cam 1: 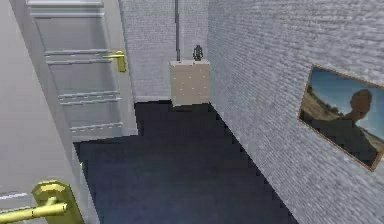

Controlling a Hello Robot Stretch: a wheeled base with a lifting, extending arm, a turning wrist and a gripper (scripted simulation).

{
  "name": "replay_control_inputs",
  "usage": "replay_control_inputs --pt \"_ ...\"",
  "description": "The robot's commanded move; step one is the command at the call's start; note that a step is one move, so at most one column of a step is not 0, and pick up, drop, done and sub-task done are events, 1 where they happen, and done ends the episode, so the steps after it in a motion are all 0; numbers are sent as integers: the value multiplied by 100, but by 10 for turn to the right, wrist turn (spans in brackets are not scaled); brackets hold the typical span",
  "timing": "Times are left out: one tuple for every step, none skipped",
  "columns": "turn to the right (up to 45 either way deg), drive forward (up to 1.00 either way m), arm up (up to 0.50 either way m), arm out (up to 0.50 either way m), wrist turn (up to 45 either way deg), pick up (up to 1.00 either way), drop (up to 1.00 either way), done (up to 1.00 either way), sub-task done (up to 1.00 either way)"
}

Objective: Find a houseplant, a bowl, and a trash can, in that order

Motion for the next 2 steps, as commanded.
replay_control_inputs --pt "150 0 0 0 0 0 0 0 0" --pt "0 30 0 0 0 0 0 0 0"
